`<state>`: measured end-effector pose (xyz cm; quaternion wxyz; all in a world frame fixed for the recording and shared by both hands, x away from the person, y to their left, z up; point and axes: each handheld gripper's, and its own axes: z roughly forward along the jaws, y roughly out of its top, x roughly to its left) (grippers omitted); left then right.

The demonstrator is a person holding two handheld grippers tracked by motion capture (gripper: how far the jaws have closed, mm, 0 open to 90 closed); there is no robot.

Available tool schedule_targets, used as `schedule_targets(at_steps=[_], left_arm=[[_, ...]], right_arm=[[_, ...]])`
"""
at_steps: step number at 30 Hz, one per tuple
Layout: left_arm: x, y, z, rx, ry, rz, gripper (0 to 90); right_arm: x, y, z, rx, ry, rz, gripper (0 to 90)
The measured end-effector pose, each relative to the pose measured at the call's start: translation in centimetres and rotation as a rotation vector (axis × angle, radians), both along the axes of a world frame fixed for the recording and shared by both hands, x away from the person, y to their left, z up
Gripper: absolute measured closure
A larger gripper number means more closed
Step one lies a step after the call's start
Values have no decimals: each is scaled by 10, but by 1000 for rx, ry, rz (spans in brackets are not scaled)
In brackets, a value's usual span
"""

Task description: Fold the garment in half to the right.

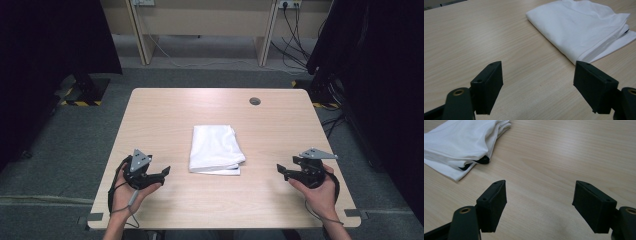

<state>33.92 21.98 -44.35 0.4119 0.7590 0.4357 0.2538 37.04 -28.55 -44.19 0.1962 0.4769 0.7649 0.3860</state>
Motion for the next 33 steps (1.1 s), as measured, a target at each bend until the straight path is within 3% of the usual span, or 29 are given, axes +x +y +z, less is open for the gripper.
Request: schedule_targets(at_steps=[33], left_arm=[[-6,25,-18,-27,15,74,229]], right_arm=[[-16,-44,-15,9,-3,-118,257]])
